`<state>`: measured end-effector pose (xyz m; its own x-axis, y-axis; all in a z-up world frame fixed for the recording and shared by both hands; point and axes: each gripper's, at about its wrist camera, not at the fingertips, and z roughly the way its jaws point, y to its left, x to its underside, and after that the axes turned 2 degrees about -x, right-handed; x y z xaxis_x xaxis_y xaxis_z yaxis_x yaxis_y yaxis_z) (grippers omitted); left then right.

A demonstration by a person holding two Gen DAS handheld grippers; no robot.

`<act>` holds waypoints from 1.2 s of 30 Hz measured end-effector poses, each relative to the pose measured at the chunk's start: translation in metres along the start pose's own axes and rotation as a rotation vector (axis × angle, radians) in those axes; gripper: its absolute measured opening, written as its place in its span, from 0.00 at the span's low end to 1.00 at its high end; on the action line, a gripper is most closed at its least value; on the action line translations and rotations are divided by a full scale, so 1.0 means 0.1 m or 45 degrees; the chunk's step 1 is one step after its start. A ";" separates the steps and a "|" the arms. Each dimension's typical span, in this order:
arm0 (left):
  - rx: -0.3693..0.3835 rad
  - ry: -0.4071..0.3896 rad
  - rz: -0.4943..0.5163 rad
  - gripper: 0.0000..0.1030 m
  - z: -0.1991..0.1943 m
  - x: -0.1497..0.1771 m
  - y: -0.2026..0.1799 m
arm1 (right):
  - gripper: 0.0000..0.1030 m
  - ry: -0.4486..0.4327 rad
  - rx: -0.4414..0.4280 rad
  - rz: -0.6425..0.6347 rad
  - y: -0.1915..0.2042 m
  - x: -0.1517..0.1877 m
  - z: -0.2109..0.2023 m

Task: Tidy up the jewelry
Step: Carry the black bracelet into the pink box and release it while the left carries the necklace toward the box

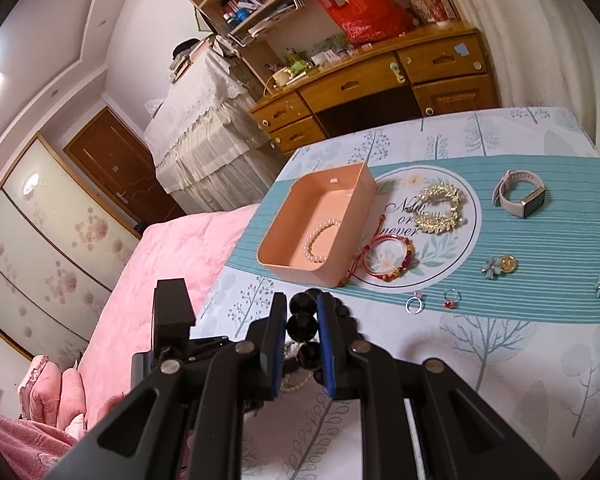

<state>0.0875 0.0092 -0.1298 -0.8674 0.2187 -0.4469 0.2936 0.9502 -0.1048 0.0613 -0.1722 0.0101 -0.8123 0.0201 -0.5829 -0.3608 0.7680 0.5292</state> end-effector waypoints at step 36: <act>0.043 -0.257 0.059 0.04 -1.15 -0.74 0.37 | 0.15 -0.075 -0.051 -0.220 0.60 -0.52 0.10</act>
<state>0.1161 0.0540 0.0014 -0.7557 0.2097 -0.6204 0.3475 0.9314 -0.1084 0.0869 -0.1209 0.0657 -0.7086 -0.0714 -0.7020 -0.5118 0.7369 0.4416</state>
